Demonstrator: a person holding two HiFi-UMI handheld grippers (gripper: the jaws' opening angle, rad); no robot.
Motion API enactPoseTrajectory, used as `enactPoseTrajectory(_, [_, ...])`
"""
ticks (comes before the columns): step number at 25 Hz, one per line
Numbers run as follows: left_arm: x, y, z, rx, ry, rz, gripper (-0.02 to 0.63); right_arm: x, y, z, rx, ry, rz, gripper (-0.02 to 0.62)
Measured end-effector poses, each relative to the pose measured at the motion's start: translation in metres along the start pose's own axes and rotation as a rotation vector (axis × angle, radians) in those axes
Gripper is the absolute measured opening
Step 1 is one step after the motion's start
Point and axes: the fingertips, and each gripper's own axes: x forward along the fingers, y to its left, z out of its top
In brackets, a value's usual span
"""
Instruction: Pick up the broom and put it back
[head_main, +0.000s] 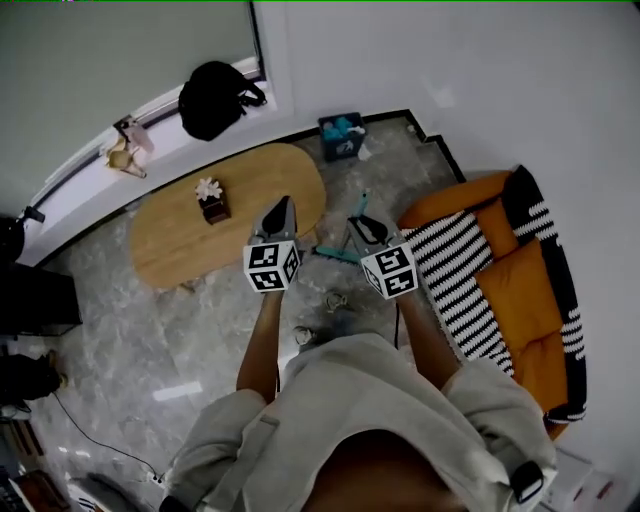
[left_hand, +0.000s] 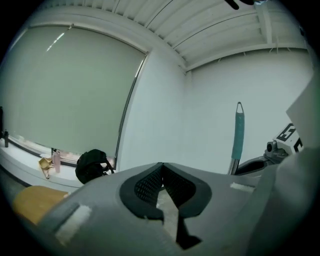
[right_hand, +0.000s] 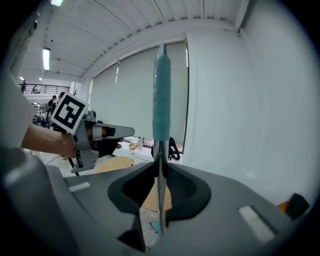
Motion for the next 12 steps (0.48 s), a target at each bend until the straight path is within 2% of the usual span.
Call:
enactPoseTrajectory(5, [0.021, -0.032, 0.001, 0.018, 0.012, -0.096, 0.002, -0.027, -0.048, -0.004, 0.035, -0.008, -0.125, 0.075])
enactPoseTrajectory(12, [0.046, -0.045, 0.002, 0.03, 0.02, -0.119, 0.002, -0.04, -0.104, 0.001, 0.059, -0.029, -0.207, 0.075])
